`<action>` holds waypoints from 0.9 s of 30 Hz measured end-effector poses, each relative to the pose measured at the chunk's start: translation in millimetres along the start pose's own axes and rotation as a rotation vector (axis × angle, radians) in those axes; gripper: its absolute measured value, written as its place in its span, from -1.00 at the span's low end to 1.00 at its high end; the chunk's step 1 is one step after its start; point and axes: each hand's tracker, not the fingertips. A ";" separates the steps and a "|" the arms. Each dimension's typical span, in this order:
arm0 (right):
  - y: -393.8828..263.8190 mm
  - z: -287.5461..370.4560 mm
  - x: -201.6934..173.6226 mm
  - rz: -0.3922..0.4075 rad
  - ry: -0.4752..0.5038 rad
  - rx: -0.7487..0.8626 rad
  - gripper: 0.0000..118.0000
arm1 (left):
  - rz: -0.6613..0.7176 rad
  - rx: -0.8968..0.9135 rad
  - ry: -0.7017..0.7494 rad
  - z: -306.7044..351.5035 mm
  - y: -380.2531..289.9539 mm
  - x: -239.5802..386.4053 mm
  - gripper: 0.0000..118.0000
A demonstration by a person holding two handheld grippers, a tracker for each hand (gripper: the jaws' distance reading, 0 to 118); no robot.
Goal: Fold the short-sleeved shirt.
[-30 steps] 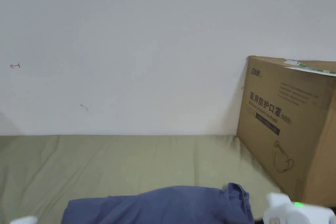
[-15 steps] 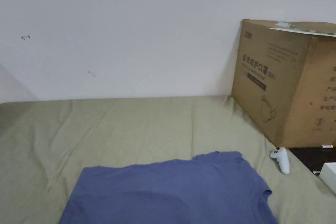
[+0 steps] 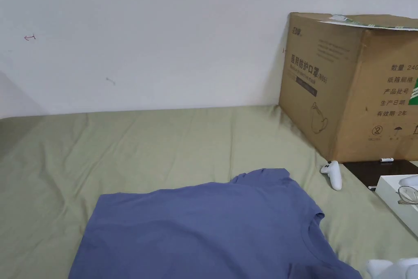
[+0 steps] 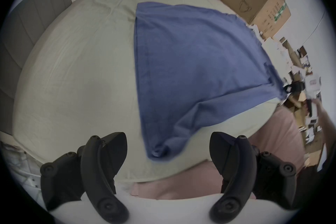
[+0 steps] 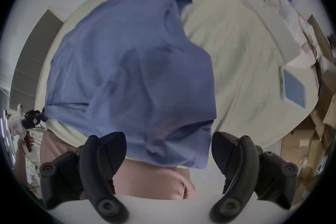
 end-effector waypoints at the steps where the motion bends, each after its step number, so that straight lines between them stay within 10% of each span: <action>1: -0.9 11.5 -9.9 0.042 -0.013 0.048 0.67 | 0.020 0.016 -0.026 9.9 2.0 3.5 0.67; 9: -52.5 110.5 -95.1 0.099 0.210 0.855 0.62 | 0.243 0.697 -0.136 101.1 -6.1 69.7 0.48; 12: -86.7 129.3 -127.0 0.076 0.170 1.176 -0.53 | 0.177 1.006 0.008 120.7 -26.2 106.2 -1.00; 13: -92.4 131.3 -138.1 0.051 0.117 1.238 -0.98 | 0.146 1.063 0.109 122.9 -30.2 118.7 -0.99; 16: -86.9 131.9 -151.1 0.045 0.186 1.209 -0.98 | 0.054 1.166 0.113 126.4 -42.1 134.5 -1.00; 20: -81.2 138.4 -151.8 0.070 0.255 1.125 -0.98 | -0.021 1.003 0.197 138.6 -28.8 133.1 -1.00; 25: -93.2 133.4 -150.9 0.150 0.276 1.085 -0.98 | 0.105 0.167 0.097 87.2 13.6 74.7 -1.00; 27: -93.3 118.8 -149.3 0.171 0.308 1.021 -0.98 | 0.117 0.087 0.057 56.8 8.0 51.0 -1.00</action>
